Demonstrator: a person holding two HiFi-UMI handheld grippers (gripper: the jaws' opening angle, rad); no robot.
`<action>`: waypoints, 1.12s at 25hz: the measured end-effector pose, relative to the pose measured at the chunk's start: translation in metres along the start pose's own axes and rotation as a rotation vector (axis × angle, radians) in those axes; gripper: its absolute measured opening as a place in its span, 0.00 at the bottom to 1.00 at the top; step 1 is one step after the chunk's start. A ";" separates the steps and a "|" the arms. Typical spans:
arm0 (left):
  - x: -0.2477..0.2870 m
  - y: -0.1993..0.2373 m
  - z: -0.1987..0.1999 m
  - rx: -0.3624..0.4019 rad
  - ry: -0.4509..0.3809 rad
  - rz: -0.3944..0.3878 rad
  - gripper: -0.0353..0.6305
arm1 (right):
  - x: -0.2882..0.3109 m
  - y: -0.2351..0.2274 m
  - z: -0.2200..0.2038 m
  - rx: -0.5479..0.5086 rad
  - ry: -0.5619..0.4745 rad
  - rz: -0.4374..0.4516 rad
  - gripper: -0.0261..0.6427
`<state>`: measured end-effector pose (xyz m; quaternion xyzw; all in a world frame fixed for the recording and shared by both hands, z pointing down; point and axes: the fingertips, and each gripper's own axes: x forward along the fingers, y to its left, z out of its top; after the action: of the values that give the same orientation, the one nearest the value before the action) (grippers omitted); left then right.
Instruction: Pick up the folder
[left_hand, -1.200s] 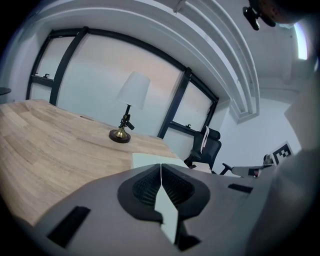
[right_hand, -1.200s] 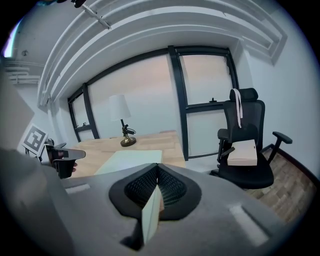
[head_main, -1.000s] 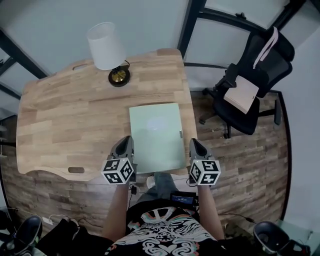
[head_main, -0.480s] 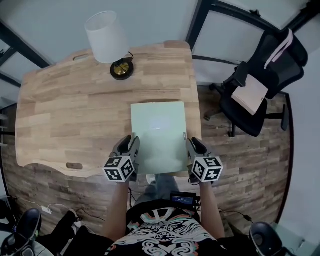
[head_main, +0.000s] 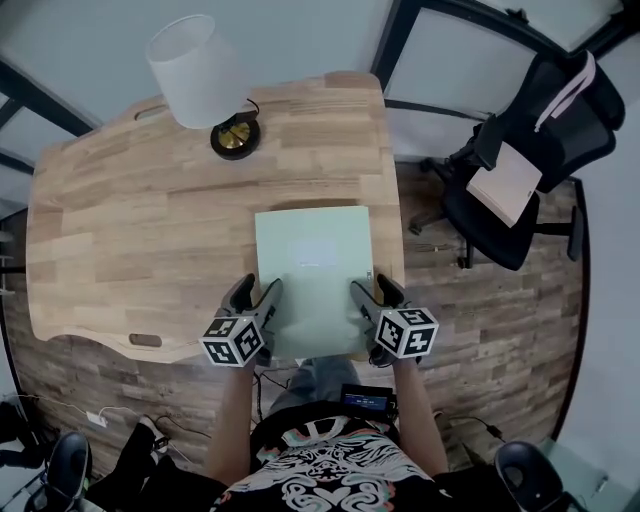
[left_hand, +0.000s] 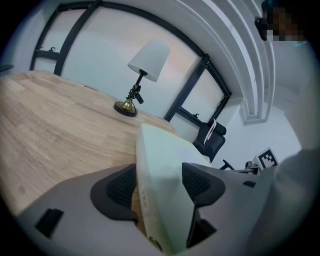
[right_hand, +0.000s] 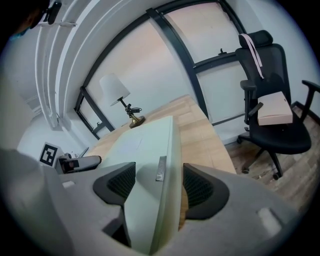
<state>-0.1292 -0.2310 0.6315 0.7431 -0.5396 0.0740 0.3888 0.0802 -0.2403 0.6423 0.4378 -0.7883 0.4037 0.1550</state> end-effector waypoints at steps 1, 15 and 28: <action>0.003 0.000 -0.002 -0.011 0.008 -0.004 0.46 | 0.002 0.000 0.000 0.013 0.001 0.009 0.46; 0.020 0.005 -0.020 -0.206 0.079 -0.068 0.48 | 0.017 -0.002 -0.005 0.108 0.018 0.027 0.46; 0.015 0.001 -0.013 -0.230 0.072 -0.028 0.48 | 0.012 0.004 0.000 0.089 0.024 0.003 0.46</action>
<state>-0.1197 -0.2341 0.6485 0.6981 -0.5197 0.0326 0.4915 0.0702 -0.2463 0.6478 0.4379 -0.7684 0.4439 0.1442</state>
